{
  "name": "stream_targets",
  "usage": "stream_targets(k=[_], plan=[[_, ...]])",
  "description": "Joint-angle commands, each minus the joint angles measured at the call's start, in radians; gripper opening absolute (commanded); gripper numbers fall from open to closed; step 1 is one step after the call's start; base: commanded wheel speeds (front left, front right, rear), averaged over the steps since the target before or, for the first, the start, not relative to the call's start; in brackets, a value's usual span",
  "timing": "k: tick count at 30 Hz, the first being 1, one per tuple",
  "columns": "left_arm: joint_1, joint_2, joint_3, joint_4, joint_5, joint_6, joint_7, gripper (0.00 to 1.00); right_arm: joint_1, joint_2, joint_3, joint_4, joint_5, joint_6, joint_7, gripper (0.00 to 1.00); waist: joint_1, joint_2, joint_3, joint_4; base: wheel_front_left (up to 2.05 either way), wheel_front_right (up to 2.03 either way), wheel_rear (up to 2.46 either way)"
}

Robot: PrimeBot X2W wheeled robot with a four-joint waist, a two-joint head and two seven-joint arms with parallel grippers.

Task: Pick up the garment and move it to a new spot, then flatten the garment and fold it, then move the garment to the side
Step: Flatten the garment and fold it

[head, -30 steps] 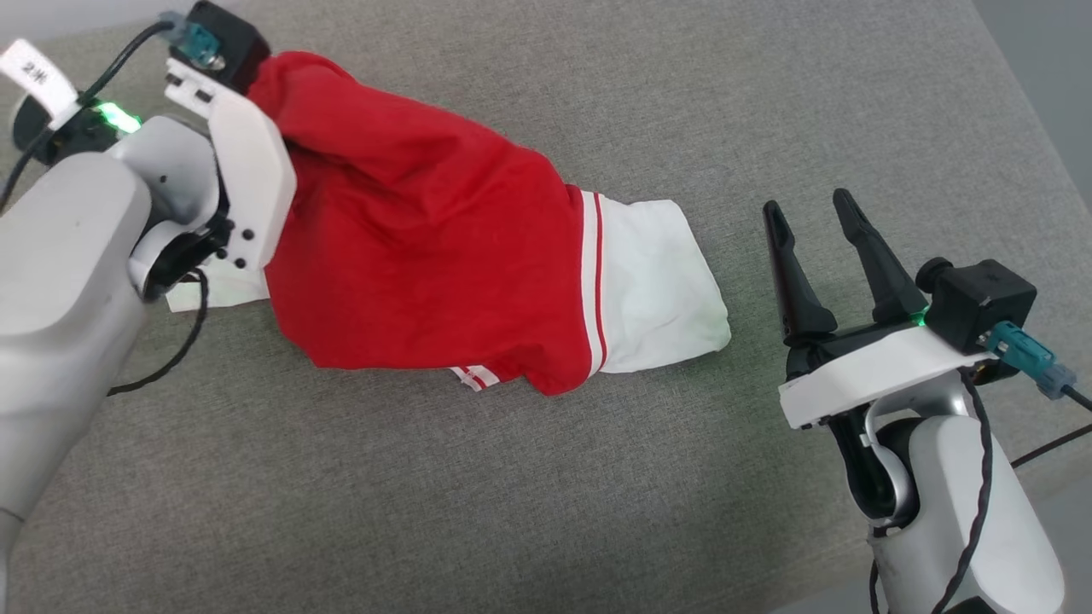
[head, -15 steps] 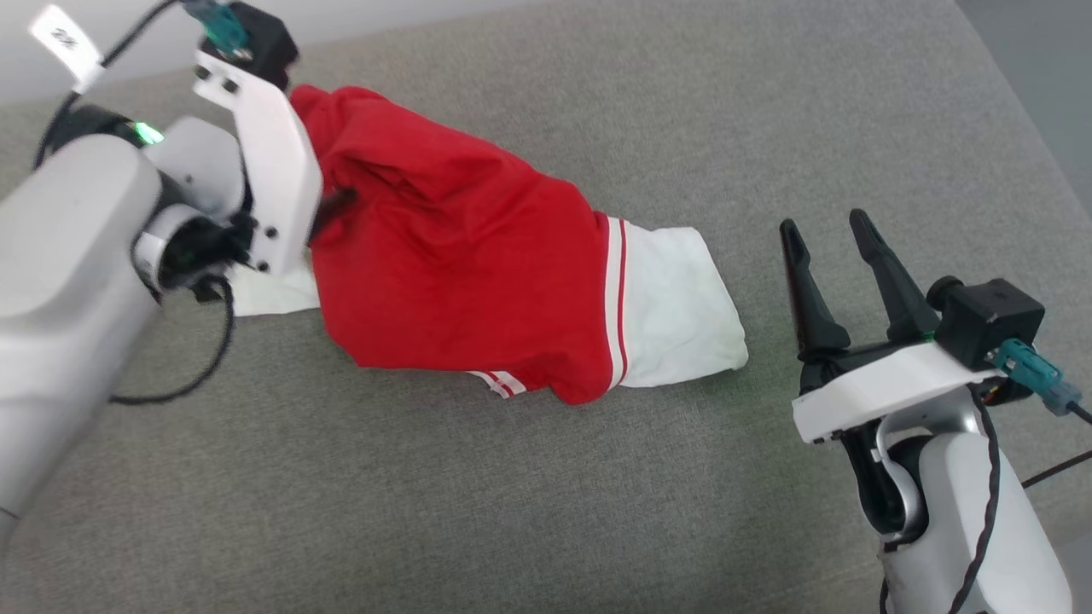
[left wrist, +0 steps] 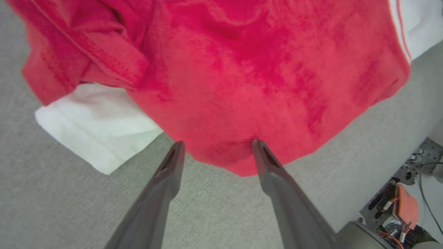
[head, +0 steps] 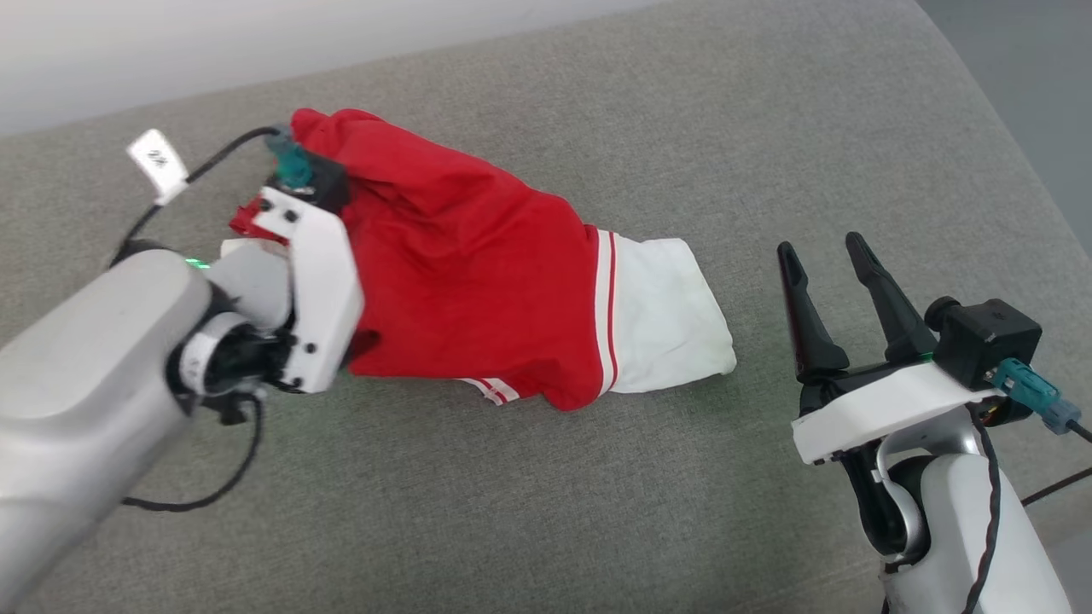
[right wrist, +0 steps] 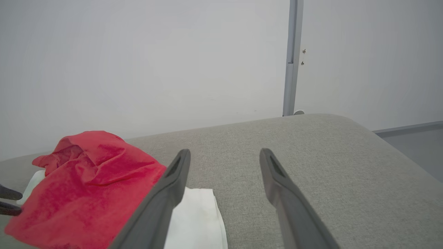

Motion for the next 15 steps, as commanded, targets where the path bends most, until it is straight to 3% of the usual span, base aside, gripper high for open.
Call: stream_targets(k=[1,8,15], plan=[[0.003,0.018,0.002,0.002,0.009,0.010,0.003,1.00,0.002,0.001,0.003,-0.007,0.008,0.000,0.004,1.00,0.0000,0.0000,0.007,-0.006,0.00,0.00,0.00],[-0.033,0.095,0.032,0.050,0.046,0.038,-0.041,1.00,0.004,0.001,0.002,-0.009,0.016,0.000,-0.007,1.00,0.0000,0.0000,0.037,-0.026,0.00,0.00,0.00],[-0.057,0.102,0.070,0.159,0.030,0.028,-0.091,1.00,-0.017,0.000,0.005,-0.013,0.024,0.000,-0.015,1.00,0.0000,0.0000,0.083,-0.035,0.00,0.00,0.00]])
